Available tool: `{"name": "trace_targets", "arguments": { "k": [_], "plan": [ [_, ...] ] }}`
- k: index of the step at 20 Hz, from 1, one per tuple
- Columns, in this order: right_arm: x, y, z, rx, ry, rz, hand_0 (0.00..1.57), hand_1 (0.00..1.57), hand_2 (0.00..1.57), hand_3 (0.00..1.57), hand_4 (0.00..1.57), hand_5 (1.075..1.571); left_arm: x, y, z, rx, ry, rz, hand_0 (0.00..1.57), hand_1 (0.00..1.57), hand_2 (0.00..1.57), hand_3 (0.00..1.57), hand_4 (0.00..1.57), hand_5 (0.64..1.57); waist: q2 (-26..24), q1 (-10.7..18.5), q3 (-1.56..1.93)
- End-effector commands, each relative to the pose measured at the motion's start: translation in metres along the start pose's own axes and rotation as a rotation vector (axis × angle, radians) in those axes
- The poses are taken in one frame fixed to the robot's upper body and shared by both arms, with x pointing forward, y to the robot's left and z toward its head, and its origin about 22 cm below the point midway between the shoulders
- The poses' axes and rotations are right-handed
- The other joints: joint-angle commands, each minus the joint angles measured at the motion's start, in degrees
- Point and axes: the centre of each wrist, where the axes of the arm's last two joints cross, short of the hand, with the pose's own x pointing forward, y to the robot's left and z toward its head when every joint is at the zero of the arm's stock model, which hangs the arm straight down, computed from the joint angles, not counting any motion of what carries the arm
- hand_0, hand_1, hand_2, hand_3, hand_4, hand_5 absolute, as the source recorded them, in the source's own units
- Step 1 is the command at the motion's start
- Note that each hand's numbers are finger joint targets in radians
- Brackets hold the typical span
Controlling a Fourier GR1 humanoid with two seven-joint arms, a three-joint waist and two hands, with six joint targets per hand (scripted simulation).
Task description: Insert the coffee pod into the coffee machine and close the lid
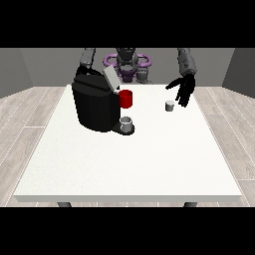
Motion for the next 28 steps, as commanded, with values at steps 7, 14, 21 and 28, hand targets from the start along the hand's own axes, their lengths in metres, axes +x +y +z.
{"name": "trace_targets", "arguments": {
  "k": [7, 14, 21, 28],
  "plan": [
    [0.014, 0.024, -0.015, 0.044, 0.005, 0.019, 0.0, 0.0, 0.0, 0.0, 0.0, 1.571, -0.015, -0.004, -0.026, 0.039, 0.014, -0.12, 0.49, 0.49, 0.72, 0.49, 0.0, 1.571, 1.65, 0.18, -0.02],
    [-0.014, 0.014, -0.024, 0.023, 0.085, 0.013, 0.0, 0.0, 0.0, 0.0, 0.0, 1.571, 0.014, -0.034, -0.044, 0.025, -0.047, -0.319, 1.07, 1.07, 1.13, 0.93, 0.46, 1.571, -0.33, 2.1, 0.03],
    [-0.007, 0.02, -0.022, 0.029, 0.055, 0.009, 0.0, 0.0, 0.0, 0.0, 0.0, 1.571, -0.019, -0.047, -0.032, -0.09, 0.01, -0.481, 0.87, 0.87, 1.02, 0.88, 0.34, 1.571, 1.34, 0.42, 0.01],
    [-0.034, 0.01, -0.001, 0.038, 0.101, -0.026, 0.0, 0.0, 0.0, 0.0, 0.0, 1.571, -0.038, -0.041, -0.028, -0.184, 0.084, -0.498, 0.76, 0.76, 0.98, 0.86, 0.4, 1.571, -1.59, -1.22, 0.0]
  ]
}}
